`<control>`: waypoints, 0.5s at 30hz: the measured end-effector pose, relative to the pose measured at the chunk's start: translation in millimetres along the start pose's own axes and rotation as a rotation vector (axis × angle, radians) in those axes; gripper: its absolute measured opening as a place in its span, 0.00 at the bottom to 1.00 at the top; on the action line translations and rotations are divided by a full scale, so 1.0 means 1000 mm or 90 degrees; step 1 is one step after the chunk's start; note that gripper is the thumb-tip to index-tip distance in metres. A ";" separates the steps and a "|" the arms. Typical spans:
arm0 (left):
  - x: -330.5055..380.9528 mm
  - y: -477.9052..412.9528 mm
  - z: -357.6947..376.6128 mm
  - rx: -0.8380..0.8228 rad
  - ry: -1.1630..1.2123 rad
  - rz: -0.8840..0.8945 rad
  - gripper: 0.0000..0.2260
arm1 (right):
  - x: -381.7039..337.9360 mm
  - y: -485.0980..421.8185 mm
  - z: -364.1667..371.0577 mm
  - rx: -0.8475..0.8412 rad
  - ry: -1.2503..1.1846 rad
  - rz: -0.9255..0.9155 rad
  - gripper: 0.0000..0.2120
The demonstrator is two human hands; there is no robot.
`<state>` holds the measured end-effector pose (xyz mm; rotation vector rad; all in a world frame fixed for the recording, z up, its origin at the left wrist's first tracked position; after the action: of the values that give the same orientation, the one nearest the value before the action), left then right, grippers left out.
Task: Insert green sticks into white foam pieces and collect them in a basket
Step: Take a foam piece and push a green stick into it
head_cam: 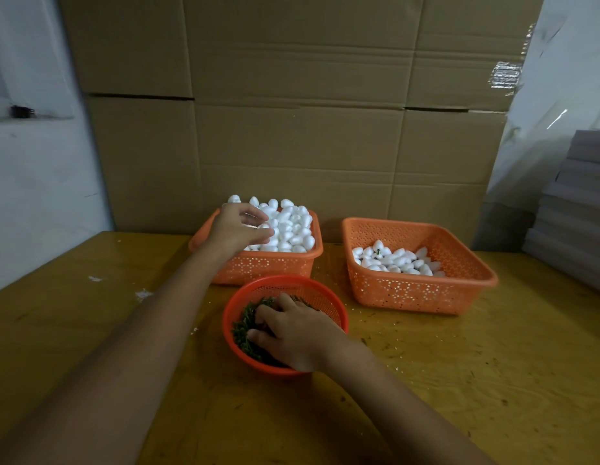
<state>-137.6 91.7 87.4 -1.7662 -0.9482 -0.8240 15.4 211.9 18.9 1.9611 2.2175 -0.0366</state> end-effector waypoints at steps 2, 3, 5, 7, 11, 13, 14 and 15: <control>0.003 0.007 0.002 0.019 0.120 0.009 0.12 | -0.001 0.000 -0.001 0.002 0.000 -0.001 0.22; 0.004 0.009 0.003 0.029 0.152 0.016 0.12 | -0.001 0.000 -0.001 0.003 -0.003 -0.001 0.22; 0.008 0.016 0.007 0.035 0.199 0.026 0.10 | -0.001 0.000 -0.001 0.003 -0.006 0.002 0.22; 0.011 0.027 0.009 0.010 0.313 0.002 0.10 | -0.001 -0.001 0.000 0.004 0.000 0.003 0.22; 0.011 0.053 0.005 -0.050 0.481 -0.053 0.09 | -0.001 -0.001 0.000 0.004 0.000 0.000 0.22; 0.011 0.062 0.002 -0.065 0.509 -0.058 0.11 | -0.002 -0.001 -0.002 0.003 0.000 -0.002 0.22; 0.012 0.066 0.001 -0.074 0.523 -0.057 0.12 | -0.002 -0.002 -0.002 0.003 0.001 -0.001 0.22; 0.012 0.069 0.000 -0.081 0.541 -0.055 0.13 | -0.002 -0.002 -0.003 0.005 0.003 -0.002 0.22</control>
<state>-72.0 76.8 69.1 -1.2637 -0.4000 -1.5433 13.7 209.8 21.5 1.9644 2.2260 -0.0418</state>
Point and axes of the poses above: each hand's wrist, its own y-axis away from the middle knuckle, its own z-axis out of the palm, x = y × z, the point moved 1 cm from there along -y, towards the middle knuckle, and after that the axes turned 6 degrees about z, right-handed, at the moved point
